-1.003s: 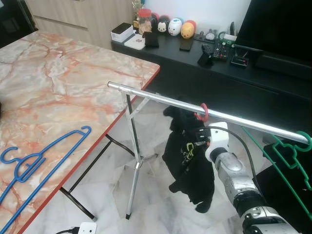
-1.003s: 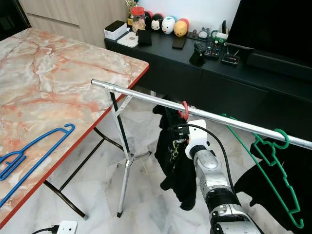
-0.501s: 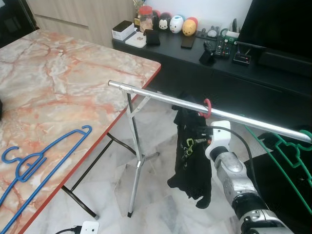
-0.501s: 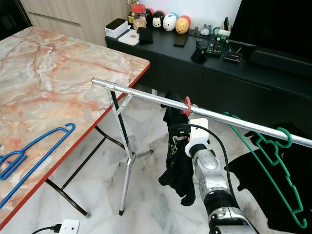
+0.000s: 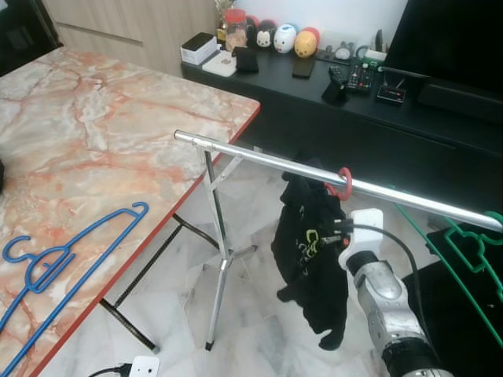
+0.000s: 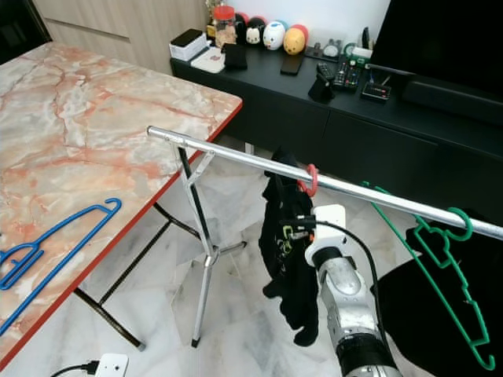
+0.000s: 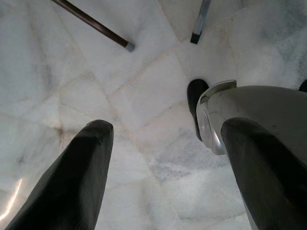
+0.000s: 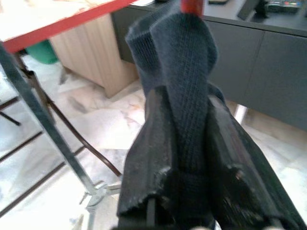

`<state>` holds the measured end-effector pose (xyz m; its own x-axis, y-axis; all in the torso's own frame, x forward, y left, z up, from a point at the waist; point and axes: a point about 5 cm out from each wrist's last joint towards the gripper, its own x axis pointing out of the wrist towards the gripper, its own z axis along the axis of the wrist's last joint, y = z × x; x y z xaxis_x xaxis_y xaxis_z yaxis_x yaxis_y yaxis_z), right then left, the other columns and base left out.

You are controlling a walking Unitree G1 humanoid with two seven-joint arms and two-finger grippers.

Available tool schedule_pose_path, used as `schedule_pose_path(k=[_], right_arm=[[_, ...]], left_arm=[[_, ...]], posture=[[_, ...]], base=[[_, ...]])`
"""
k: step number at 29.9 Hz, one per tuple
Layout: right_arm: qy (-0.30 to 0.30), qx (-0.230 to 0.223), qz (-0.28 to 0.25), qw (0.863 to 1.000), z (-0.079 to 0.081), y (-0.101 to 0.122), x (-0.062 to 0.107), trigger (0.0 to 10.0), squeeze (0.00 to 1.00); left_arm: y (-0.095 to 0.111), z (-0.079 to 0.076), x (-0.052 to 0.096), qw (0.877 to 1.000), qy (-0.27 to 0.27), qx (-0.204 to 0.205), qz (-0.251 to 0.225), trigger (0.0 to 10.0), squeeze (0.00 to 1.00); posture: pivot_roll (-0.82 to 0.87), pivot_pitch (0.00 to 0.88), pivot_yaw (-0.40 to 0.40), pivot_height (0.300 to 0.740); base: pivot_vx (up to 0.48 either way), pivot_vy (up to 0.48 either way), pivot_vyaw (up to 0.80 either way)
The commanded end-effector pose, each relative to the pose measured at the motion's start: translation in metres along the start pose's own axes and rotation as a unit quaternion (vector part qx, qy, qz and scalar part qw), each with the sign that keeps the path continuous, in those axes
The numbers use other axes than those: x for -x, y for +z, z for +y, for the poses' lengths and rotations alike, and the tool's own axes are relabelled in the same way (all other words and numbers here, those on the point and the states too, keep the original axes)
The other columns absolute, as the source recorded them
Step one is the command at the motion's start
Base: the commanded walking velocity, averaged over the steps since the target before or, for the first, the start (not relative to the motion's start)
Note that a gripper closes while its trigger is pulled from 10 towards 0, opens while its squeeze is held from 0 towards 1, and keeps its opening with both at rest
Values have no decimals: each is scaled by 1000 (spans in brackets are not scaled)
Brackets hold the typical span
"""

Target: Hang hanger

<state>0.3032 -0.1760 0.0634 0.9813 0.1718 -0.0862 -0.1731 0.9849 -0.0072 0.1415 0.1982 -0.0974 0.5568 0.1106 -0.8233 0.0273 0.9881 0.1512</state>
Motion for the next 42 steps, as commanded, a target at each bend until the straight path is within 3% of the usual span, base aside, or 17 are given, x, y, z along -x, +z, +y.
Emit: schedule_pose_path(k=[1, 5, 9, 26, 28, 42], right_arm=[[2, 6, 3, 1000, 1, -5, 7, 0, 0], [-14, -2, -15, 1000, -2, -5, 13, 0, 0], [-45, -10, -65, 997, -8, 8, 17, 0, 0], [-43, -4, -130, 991, -5, 32, 14, 0, 0], [-36, 14, -137, 990, -2, 34, 19, 0, 0], [-40, 39, -61, 997, 2, -7, 49, 0, 0]], left_arm=[[-15, -15, 4, 999, -34, -4, 31, 10000, 0], [-15, -14, 3, 999, -33, -3, 28, 10000, 0], [-14, -14, 3, 999, -33, -3, 25, 10000, 0], [-15, -15, 4, 999, -32, -3, 26, 10000, 0], [-15, -15, 4, 999, -33, -4, 27, 10000, 0], [-15, -21, 4, 999, -40, -7, 25, 10000, 0]], posture=[[-11, 105, -2, 740], [-9, 105, -3, 740], [-14, 104, -3, 740], [-8, 105, -4, 740], [-12, 106, -4, 740], [-19, 105, -6, 740]], base=[[0, 0, 0], [0, 0, 0], [0, 0, 0], [0, 0, 0], [0, 0, 0], [0, 0, 0]])
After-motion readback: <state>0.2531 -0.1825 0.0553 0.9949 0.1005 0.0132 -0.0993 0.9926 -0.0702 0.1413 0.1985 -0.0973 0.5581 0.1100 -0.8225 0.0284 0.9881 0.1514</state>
